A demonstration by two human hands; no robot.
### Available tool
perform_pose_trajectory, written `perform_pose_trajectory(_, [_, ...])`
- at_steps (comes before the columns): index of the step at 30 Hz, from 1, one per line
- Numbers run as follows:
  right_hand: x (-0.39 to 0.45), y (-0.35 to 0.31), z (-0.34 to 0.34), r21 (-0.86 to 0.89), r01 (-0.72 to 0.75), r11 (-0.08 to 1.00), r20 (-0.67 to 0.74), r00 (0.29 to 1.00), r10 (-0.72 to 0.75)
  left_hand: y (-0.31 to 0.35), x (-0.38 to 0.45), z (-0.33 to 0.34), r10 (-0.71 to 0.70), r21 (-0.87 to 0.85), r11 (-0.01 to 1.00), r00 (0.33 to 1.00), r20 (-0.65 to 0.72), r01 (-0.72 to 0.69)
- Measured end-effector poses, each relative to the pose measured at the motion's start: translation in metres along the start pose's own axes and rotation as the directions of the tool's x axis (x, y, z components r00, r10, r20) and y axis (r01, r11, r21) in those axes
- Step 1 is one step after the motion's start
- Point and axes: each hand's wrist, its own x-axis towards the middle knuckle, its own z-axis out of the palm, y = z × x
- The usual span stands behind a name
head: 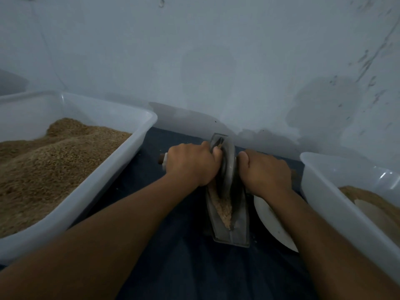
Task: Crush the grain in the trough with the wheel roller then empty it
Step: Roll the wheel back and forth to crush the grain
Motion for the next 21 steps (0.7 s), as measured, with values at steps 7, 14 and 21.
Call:
perform_pose_trajectory(7, [0.032,0.004,0.007,0.074,-0.073,0.995,0.146,0.987,0.061,-0.002,0.024,0.009,-0.065,-0.027,0.997,0.996,0.058,0.066])
perform_pose_trajectory(14, [0.06,0.009,0.009,0.094,-0.057,0.994,0.312,0.95,0.025,0.001,0.048,0.014,-0.087,-0.04,0.995,0.992,0.095,0.091])
perform_pose_trajectory(21, [0.068,0.008,0.012,0.102,-0.037,0.994,0.313,0.95,0.003,0.002,0.05,0.014,-0.096,-0.033,0.994,0.989,0.11,0.1])
